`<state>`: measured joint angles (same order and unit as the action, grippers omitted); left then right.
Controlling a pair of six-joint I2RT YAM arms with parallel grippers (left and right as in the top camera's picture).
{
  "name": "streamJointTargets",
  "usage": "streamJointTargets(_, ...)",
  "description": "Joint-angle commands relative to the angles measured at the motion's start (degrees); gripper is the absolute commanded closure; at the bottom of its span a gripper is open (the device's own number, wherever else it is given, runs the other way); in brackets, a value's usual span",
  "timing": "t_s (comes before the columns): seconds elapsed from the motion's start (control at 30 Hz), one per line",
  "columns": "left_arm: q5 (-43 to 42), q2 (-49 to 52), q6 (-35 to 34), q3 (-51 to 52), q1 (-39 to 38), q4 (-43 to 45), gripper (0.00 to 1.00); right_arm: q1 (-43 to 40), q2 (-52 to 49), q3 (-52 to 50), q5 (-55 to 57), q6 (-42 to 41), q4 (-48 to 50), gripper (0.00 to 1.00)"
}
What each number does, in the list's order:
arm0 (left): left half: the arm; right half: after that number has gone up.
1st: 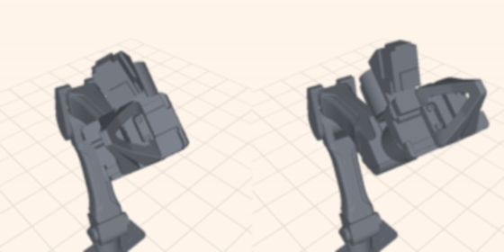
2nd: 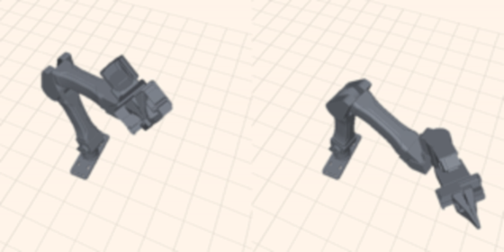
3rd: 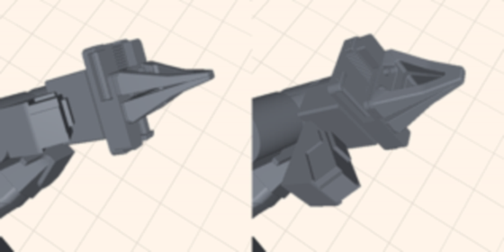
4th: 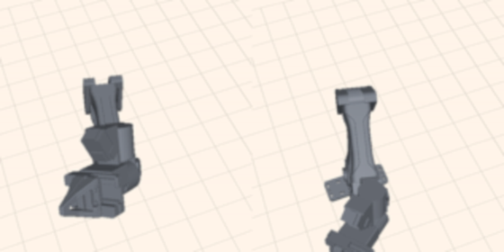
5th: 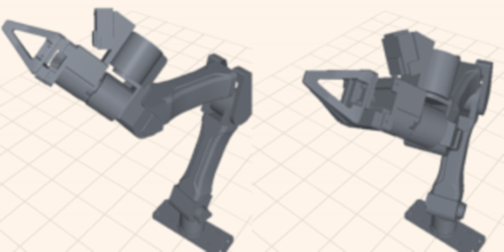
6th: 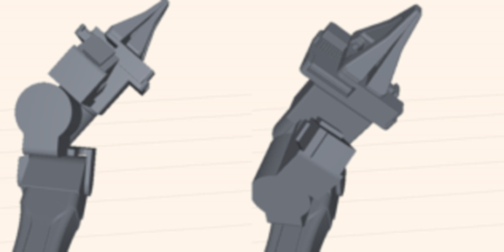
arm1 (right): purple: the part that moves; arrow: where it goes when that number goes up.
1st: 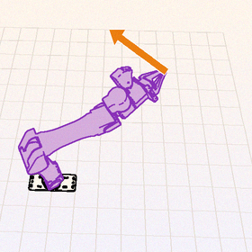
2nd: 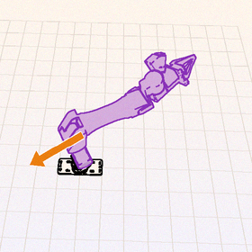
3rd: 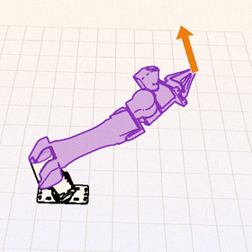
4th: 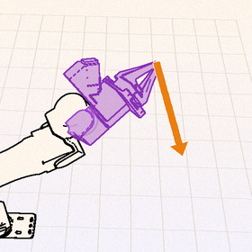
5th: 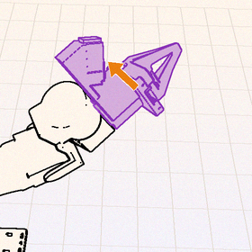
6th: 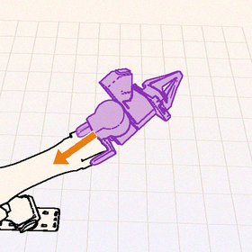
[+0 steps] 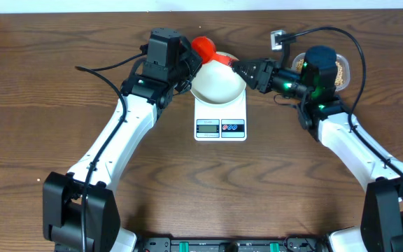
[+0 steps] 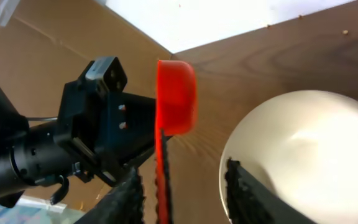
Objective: Scoop item into bowl and weigh 50g on scale
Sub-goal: 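Reach the right gripper to the scoop handle and grasp it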
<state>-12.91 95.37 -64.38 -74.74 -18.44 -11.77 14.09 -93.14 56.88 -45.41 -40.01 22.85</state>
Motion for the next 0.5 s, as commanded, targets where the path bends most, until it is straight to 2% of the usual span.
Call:
streamJointTargets(0.0, 0.9, -1.0, -0.2, -0.9, 0.1, -0.2, 0.93, 0.3, 0.2, 0.7, 1.6, 1.2, 0.4, 0.60)
streamJointTargets(0.33, 0.9, -1.0, 0.0, -0.9, 0.1, -3.2, 0.93, 0.9, 0.2, 0.7, 0.9, 3.0, 0.3, 0.73)
streamJointTargets(0.47, 0.8, -1.0, 0.1, -0.9, 0.1, -3.6, 0.93, 1.6, 0.2, 0.7, 0.8, 3.9, 0.2, 0.74)
